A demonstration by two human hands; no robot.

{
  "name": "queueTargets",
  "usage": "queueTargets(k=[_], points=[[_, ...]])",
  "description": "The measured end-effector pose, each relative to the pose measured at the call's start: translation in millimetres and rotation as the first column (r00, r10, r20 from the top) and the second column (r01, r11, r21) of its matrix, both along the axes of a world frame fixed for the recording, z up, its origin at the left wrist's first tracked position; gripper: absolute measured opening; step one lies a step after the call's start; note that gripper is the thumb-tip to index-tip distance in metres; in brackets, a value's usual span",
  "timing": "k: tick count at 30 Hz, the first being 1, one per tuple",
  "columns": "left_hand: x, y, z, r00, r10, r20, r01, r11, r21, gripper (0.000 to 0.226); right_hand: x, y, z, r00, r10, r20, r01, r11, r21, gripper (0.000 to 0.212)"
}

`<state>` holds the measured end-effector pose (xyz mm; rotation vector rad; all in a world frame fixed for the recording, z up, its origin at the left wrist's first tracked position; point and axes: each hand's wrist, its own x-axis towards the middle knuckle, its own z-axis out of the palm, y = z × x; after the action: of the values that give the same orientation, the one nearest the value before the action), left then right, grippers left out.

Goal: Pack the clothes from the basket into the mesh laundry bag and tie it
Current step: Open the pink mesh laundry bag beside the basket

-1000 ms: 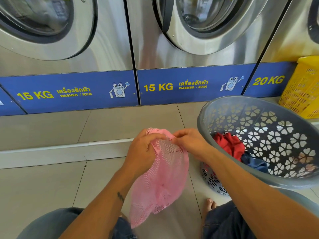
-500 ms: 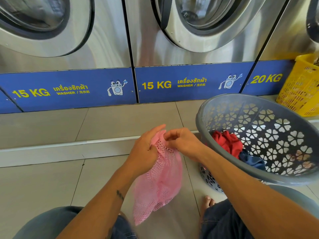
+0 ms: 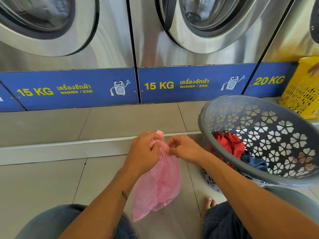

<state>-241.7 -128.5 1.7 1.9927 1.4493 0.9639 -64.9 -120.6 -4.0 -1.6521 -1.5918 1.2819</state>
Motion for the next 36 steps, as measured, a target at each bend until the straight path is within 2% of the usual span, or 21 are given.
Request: queueTargets(k=[1,2,4,6,8,16,19,23,29,36], points=[[-1,2,-1,1.000,0.019,0.012,-0.019,1.000,-0.001,0.018,1,-1,-2,0.999,0.010,0.051,-0.011,1.000,0.015,0.004],[-2,3,-1,0.999,0.032,0.017,-0.032,0.999,-0.007,0.014,2,0,-4,0.997,-0.007,0.071,0.005,0.999,0.038,0.010],[-2,4,-1,0.999,0.037,0.019,-0.036,0.999,-0.029,0.005,3,0,-1,0.997,-0.074,0.008,0.073,0.993,0.088,0.016],[0,2,0,1.000,0.009,0.005,-0.009,0.999,-0.043,0.009,3,2,6,0.988,-0.097,-0.120,0.111,0.987,0.117,0.015],[3,-1,2,0.999,-0.026,-0.026,0.024,0.998,-0.063,0.013,0,3,12,0.979,-0.088,-0.186,0.112,0.986,0.124,0.009],[4,-2,7,0.996,-0.025,0.083,0.033,0.994,-0.104,0.013,-2,6,10,0.955,-0.205,-0.215,0.243,0.954,0.174,0.011],[6,-2,9,0.987,0.011,0.162,0.009,0.993,-0.119,0.012,-2,5,12,0.966,-0.150,-0.212,0.183,0.972,0.145,0.012],[4,-2,11,0.957,-0.013,0.290,0.074,0.977,-0.199,0.039,-1,0,12,0.963,-0.121,-0.241,0.150,0.983,0.105,0.013],[7,-3,10,0.955,-0.039,0.293,0.122,0.955,-0.269,0.041,-4,2,7,0.947,-0.169,-0.274,0.197,0.977,0.078,0.013],[8,-6,9,0.958,-0.103,0.269,0.175,0.950,-0.258,0.054,-8,1,5,0.873,-0.258,-0.413,0.234,0.966,-0.109,0.018]])
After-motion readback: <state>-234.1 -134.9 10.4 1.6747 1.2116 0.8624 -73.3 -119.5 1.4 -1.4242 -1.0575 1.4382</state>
